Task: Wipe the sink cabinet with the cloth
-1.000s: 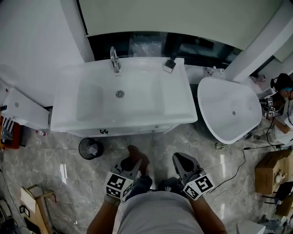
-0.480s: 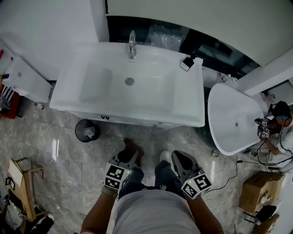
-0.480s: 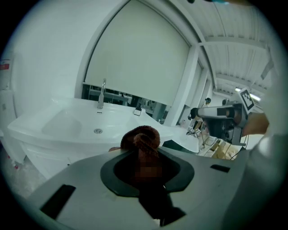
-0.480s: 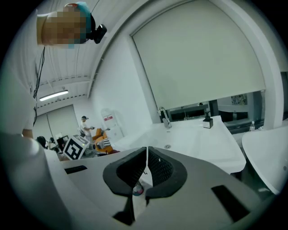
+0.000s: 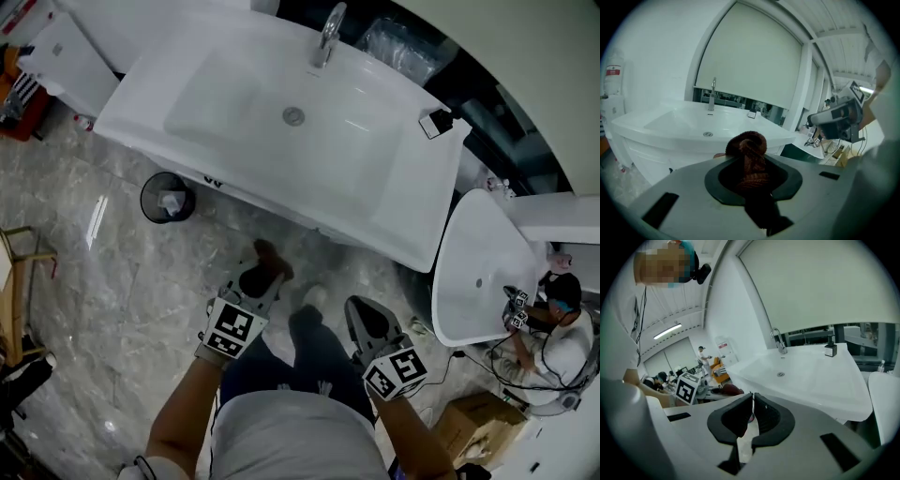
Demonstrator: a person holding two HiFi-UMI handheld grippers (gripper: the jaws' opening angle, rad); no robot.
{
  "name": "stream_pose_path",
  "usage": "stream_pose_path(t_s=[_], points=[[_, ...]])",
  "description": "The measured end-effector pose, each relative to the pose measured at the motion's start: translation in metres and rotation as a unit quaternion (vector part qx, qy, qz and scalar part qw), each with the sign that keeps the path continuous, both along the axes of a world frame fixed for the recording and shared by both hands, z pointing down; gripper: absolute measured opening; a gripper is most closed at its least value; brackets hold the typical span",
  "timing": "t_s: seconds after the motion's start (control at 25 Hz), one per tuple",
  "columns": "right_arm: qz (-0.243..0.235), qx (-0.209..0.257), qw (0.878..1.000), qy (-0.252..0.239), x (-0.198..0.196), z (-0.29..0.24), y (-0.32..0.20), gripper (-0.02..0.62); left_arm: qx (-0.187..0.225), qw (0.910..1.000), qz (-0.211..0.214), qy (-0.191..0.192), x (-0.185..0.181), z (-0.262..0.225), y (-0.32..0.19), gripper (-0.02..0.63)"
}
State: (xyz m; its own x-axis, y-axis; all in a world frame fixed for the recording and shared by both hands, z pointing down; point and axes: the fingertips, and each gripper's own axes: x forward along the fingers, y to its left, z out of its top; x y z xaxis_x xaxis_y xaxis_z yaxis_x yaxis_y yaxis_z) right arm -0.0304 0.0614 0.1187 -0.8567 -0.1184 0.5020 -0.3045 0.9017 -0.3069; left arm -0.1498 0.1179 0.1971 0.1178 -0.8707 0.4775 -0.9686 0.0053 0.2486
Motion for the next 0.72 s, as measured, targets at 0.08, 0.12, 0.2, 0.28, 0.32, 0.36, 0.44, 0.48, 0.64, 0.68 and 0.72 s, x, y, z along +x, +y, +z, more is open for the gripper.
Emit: stream_pose_path(t_s=[0.08, 0.12, 0.2, 0.28, 0.32, 0.36, 0.44, 0.48, 0.64, 0.68, 0.72], points=[[-0.018, -0.008, 1.0, 0.014, 0.0, 0.016, -0.004, 0.028, -0.003, 0.9998, -0.019, -0.004, 0.004, 0.022, -0.007, 0.072], [-0.028, -0.012, 0.999, 0.02, 0.0, 0.024, -0.006, 0.028, -0.003, 0.9996, -0.028, -0.005, 0.006, 0.032, -0.011, 0.072], [-0.047, -0.017, 0.998, 0.031, -0.002, 0.041, -0.009, 0.028, 0.001, 0.999, -0.044, -0.01, 0.009, 0.051, -0.022, 0.072], [-0.057, -0.017, 0.997, 0.039, -0.002, 0.059, -0.013, 0.028, 0.008, 0.9981, -0.058, -0.017, 0.009, 0.067, -0.036, 0.072], [-0.059, -0.017, 0.997, 0.042, -0.002, 0.068, -0.016, 0.028, 0.01, 0.9975, -0.066, -0.021, 0.009, 0.075, -0.042, 0.072], [-0.059, -0.017, 0.997, 0.044, -0.002, 0.076, -0.02, 0.028, 0.011, 0.9969, -0.075, -0.023, 0.009, 0.083, -0.047, 0.072], [-0.06, -0.02, 0.997, 0.049, -0.002, 0.093, -0.029, 0.028, 0.013, 0.9954, -0.092, -0.026, 0.009, 0.099, -0.06, 0.072], [-0.063, -0.022, 0.996, 0.052, -0.002, 0.102, -0.034, 0.028, 0.013, 0.9947, -0.098, -0.027, 0.01, 0.107, -0.065, 0.072], [-0.075, -0.016, 0.996, 0.053, -0.004, 0.136, -0.048, 0.028, 0.011, 0.9933, -0.11, -0.036, 0.013, 0.147, -0.083, 0.072], [-0.079, -0.013, 0.995, 0.052, -0.004, 0.144, -0.051, 0.028, 0.011, 0.993, -0.111, -0.038, 0.014, 0.157, -0.087, 0.072], [-0.083, -0.01, 0.995, 0.05, -0.004, 0.15, -0.053, 0.028, 0.013, 0.9929, -0.111, -0.04, 0.015, 0.167, -0.091, 0.072]])
